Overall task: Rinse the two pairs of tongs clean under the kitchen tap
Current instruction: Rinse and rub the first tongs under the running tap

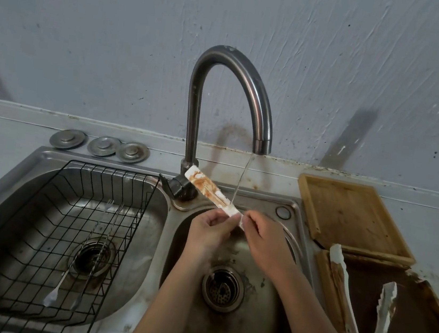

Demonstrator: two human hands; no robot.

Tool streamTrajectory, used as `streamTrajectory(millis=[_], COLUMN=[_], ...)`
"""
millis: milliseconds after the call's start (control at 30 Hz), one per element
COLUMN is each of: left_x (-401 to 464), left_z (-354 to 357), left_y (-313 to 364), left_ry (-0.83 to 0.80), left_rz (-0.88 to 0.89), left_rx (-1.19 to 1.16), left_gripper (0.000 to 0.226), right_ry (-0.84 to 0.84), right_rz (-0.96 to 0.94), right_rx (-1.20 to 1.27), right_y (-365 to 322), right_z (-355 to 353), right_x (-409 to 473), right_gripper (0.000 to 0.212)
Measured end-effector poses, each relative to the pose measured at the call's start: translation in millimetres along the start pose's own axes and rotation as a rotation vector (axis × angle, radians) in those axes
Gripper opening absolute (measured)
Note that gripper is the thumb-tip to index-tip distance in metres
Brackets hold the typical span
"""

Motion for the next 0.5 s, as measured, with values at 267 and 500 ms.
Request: streamTrajectory(millis=[267, 500], left_x=[-13, -11], left_z=[8, -4], left_y=[-24, -30], left_ry=[0.010, 0.145], left_rz=[-0.162, -0.276], left_rx=[-0.115, -0.192], left_gripper=[0.010, 0.033], right_ry=[0.023, 0.008], right_rz=[-0.063, -0.092], right_rx=[-0.276, -0.364], right_y=[-2, -1], right_z=[-16, -33], right_x=[-7, -12], right_gripper=[0.025, 0.033])
Point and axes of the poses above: each hand's wrist, its own x-axis towards the middle knuckle, its own z-axis out of the palm, y = z × x, the point moved 5 cm from there along x, towards the middle knuckle, and after that the axes turned 14 degrees about y, right-handed, at the moved point
